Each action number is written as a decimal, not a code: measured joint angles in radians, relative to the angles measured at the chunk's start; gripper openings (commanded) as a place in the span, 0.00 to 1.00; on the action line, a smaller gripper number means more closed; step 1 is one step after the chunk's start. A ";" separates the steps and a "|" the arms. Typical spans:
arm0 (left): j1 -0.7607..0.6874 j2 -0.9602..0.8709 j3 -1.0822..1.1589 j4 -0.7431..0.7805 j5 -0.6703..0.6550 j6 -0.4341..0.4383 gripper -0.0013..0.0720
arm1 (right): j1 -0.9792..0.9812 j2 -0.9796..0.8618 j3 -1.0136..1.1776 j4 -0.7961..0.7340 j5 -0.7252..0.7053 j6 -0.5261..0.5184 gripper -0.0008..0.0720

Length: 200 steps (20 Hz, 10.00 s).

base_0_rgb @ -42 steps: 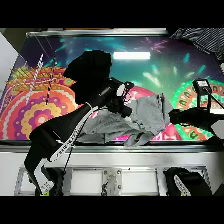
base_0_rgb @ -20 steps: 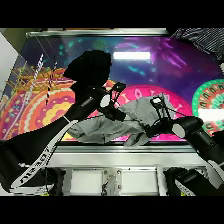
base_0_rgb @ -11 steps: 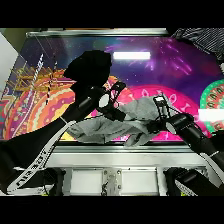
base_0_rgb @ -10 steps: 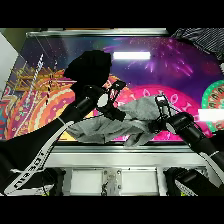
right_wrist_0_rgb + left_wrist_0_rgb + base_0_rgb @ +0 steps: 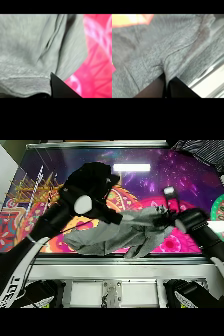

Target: Fold the clothes and pants, and hang the long-sleeved shirts on hangers.

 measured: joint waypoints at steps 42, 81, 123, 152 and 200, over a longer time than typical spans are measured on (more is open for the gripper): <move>0.214 0.185 -0.240 -0.370 -0.018 0.190 0.92 | -0.040 0.007 0.193 0.387 0.532 -0.045 0.04; 0.812 -0.633 0.069 0.509 0.282 0.042 0.12 | -0.040 0.007 0.193 0.387 0.531 -0.047 0.04; 0.722 0.396 -0.354 -0.238 -0.335 1.299 0.04 | -0.040 0.007 0.193 0.387 0.531 -0.047 0.04; 0.518 0.470 -0.612 -0.391 -0.349 1.268 0.04 | -0.039 0.007 0.193 0.414 0.524 -0.050 0.04; 0.262 0.027 -0.491 -0.508 -0.147 1.280 0.04 | 0.133 -0.159 0.535 0.380 0.459 -0.144 0.04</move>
